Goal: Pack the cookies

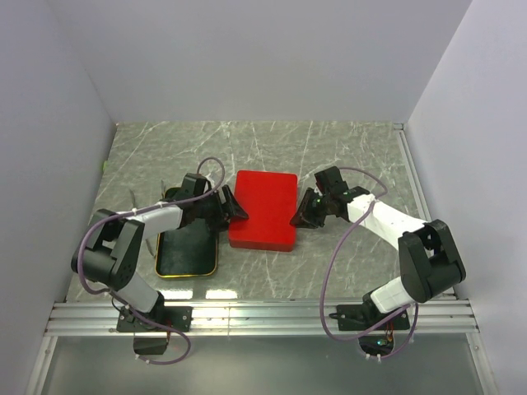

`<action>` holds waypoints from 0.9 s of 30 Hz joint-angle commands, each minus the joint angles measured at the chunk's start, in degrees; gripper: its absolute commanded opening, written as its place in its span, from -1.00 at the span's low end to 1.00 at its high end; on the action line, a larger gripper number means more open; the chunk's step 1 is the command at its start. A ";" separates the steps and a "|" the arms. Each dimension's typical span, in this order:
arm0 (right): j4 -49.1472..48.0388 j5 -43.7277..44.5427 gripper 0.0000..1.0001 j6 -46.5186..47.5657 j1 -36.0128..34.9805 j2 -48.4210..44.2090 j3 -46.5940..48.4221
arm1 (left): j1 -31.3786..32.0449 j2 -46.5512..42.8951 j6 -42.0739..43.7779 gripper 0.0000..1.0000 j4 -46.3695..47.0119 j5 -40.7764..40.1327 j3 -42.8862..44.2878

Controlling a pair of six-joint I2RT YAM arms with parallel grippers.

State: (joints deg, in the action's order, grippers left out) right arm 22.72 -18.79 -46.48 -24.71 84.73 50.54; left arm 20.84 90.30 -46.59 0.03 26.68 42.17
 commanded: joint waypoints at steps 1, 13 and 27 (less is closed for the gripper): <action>1.80 2.35 -0.32 1.83 0.54 -0.44 2.72 | 0.87 2.51 1.15 0.67 -4.07 -2.24 0.80; 10.32 9.73 0.10 6.66 4.14 -6.32 7.20 | 0.52 -1.27 2.47 0.77 -9.08 -4.44 4.85; 4.28 -4.05 -0.67 6.41 8.71 0.78 21.34 | -0.45 -13.64 2.91 0.95 -20.77 -12.61 11.35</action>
State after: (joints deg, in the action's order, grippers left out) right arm 32.05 -17.12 -39.22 -17.85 81.84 67.83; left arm 20.58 81.73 -44.27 -17.58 16.56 50.92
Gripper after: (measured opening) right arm 0.220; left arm 0.974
